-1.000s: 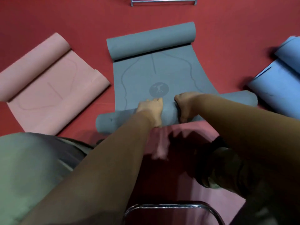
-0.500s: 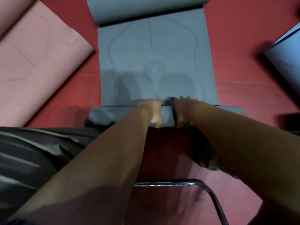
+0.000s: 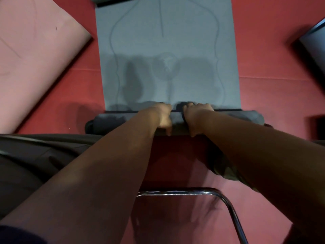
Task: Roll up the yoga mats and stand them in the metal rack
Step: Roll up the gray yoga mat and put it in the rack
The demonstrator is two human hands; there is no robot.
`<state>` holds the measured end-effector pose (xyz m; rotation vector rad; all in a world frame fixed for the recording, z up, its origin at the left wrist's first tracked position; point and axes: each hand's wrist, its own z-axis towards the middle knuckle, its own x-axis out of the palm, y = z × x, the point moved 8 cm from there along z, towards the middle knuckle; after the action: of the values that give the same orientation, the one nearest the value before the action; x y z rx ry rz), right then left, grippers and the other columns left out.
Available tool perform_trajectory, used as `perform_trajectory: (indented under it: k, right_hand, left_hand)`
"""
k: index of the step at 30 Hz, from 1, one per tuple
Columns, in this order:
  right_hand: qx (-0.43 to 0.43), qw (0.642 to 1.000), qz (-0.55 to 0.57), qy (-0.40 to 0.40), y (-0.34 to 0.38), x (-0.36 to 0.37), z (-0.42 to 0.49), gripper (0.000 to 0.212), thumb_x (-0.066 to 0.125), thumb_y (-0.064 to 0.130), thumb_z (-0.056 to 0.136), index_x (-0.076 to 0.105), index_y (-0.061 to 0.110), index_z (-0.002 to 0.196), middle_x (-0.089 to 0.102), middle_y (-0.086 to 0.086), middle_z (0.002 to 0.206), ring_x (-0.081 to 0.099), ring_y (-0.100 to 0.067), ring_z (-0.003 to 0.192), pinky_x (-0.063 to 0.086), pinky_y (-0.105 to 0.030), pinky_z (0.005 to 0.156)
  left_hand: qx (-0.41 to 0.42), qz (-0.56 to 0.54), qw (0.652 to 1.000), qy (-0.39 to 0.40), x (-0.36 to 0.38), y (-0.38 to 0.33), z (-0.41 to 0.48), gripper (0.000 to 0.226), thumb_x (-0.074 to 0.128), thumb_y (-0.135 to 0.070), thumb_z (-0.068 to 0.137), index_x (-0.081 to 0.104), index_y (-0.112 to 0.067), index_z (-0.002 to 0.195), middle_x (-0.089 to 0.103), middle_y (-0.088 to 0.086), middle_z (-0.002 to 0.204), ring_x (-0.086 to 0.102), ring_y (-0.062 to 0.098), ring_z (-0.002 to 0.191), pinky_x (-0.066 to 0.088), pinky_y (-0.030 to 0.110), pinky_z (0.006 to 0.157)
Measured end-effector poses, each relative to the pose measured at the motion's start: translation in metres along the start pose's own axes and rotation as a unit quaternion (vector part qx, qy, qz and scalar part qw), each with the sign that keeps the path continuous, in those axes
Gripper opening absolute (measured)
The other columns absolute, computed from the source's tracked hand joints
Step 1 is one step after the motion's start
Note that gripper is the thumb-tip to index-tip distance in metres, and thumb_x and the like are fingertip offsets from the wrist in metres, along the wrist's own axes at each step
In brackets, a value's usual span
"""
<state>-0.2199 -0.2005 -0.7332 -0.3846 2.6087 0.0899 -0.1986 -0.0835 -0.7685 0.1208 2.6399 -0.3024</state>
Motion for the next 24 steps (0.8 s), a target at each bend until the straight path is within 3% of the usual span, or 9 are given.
perform_trajectory:
  k: [3,7,10,14,17,20,22,24]
  right_hand:
    - [-0.015,1.000,0.012,-0.009,-0.002,-0.009,-0.001,0.096,0.097,0.039,0.067,0.047,0.022,0.147,0.056,-0.004,0.146,0.059,-0.031,0.133,0.052,-0.046,0.100]
    - [-0.048,0.997,0.057,-0.001,-0.009,-0.023,-0.003,0.089,0.100,0.041,0.062,0.058,0.024,0.140,0.067,-0.007,0.134,0.067,-0.027,0.115,0.055,-0.035,0.089]
    - [-0.057,0.996,0.068,-0.011,-0.015,-0.030,-0.004,0.084,0.097,0.045,0.061,0.063,0.026,0.134,0.069,-0.007,0.124,0.064,-0.024,0.100,0.052,-0.031,0.080]
    - [-0.045,0.995,0.092,0.004,-0.017,-0.040,-0.010,0.071,0.096,0.043,0.062,0.059,0.030,0.121,0.066,-0.002,0.114,0.068,-0.026,0.097,0.063,-0.041,0.088]
    - [-0.046,0.996,0.074,-0.012,-0.016,-0.055,-0.019,0.089,0.095,0.053,0.058,0.053,0.031,0.133,0.060,-0.005,0.125,0.065,-0.028,0.102,0.062,-0.046,0.093]
    - [-0.041,0.996,0.017,-0.080,-0.017,-0.073,-0.037,0.120,0.094,0.071,0.050,0.043,0.024,0.149,0.051,-0.009,0.139,0.055,-0.035,0.128,0.051,-0.050,0.107]
    - [-0.030,0.991,0.000,-0.128,-0.019,-0.088,-0.055,0.118,0.094,0.070,0.053,0.043,0.022,0.148,0.050,-0.007,0.141,0.053,-0.033,0.132,0.047,-0.049,0.106]
    - [-0.025,0.987,0.014,-0.161,-0.019,-0.106,-0.074,0.105,0.094,0.063,0.054,0.050,0.019,0.140,0.058,-0.006,0.136,0.060,-0.033,0.124,0.053,-0.044,0.100]
  left_hand:
    - [0.003,0.002,1.000,0.004,0.000,0.003,0.003,0.098,0.100,-0.040,0.062,0.054,-0.019,0.146,0.062,0.011,0.140,0.063,0.032,0.119,0.054,0.034,0.089]
    - [0.008,0.100,0.994,-0.040,0.000,0.004,-0.008,0.122,0.099,-0.058,0.056,0.036,-0.021,0.154,0.042,0.009,0.151,0.039,0.033,0.143,0.040,0.047,0.113]
    - [0.031,0.118,0.986,-0.112,-0.001,0.002,-0.018,0.115,0.101,-0.050,0.055,0.038,-0.018,0.145,0.045,0.007,0.146,0.044,0.031,0.139,0.045,0.051,0.107]
    - [0.039,0.075,0.989,-0.123,-0.022,0.003,-0.033,0.097,0.099,-0.044,0.058,0.049,-0.017,0.137,0.059,0.006,0.133,0.060,0.030,0.122,0.055,0.043,0.097]
    - [0.033,0.055,0.993,-0.101,-0.048,0.004,-0.047,0.090,0.100,-0.047,0.052,0.057,-0.024,0.128,0.064,0.001,0.118,0.066,0.027,0.103,0.059,0.043,0.089]
    - [0.024,0.047,0.994,-0.098,-0.076,0.003,-0.065,0.079,0.101,-0.046,0.050,0.059,-0.028,0.115,0.067,-0.003,0.107,0.064,0.024,0.091,0.058,0.037,0.080]
    - [0.017,0.045,0.994,-0.099,-0.096,0.001,-0.079,0.082,0.101,-0.049,0.046,0.063,-0.027,0.115,0.068,-0.003,0.106,0.065,0.025,0.092,0.057,0.036,0.080]
    - [0.015,0.059,0.992,-0.110,-0.120,-0.003,-0.097,0.092,0.098,-0.057,0.039,0.066,-0.025,0.120,0.072,-0.001,0.111,0.068,0.028,0.095,0.061,0.040,0.088]
